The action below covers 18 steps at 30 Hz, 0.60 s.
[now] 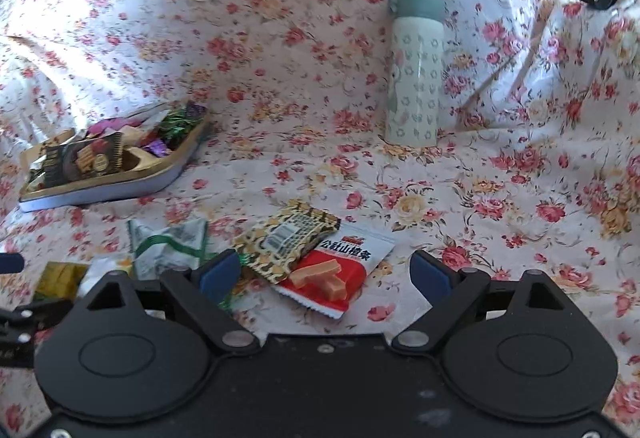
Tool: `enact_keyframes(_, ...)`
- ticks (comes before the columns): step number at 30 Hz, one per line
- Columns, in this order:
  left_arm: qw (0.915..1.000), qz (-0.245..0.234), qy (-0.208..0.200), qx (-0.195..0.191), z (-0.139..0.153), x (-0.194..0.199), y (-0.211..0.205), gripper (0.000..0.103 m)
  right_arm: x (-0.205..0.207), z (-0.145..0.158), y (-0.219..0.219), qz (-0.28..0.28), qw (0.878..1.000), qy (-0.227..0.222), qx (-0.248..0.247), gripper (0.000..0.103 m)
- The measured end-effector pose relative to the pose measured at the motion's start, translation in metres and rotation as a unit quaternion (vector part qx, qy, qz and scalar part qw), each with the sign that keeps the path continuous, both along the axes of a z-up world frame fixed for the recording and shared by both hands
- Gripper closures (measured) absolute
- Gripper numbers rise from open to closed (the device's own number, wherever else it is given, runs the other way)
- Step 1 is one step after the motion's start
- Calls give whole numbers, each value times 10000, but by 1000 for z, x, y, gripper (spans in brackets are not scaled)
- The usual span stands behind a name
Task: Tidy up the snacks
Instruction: 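Move the right tool to the red snack packet while the left tool approaches the green pea bag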
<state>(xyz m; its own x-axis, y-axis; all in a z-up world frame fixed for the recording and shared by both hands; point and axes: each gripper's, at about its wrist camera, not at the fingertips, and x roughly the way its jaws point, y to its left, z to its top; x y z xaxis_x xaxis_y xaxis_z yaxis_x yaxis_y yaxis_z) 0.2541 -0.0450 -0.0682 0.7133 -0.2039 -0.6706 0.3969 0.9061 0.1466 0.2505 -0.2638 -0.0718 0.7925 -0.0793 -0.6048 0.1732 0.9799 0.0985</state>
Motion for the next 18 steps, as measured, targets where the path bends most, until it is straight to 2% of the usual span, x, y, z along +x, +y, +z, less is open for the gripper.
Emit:
enact_keyframes(6, 9999, 4, 145, -9, -2, 8, 4, 7, 11, -12, -4, -176, 9998, 26, -63, 7)
enact_keyframes(12, 9998, 74, 61, 163, -3, 16, 8, 7, 17, -18, -9, -225, 9997, 82, 73, 7)
enact_keyframes(18, 9995, 289, 69, 92, -4, 33, 18, 7, 19, -20, -6, -221, 9996, 166, 2, 6)
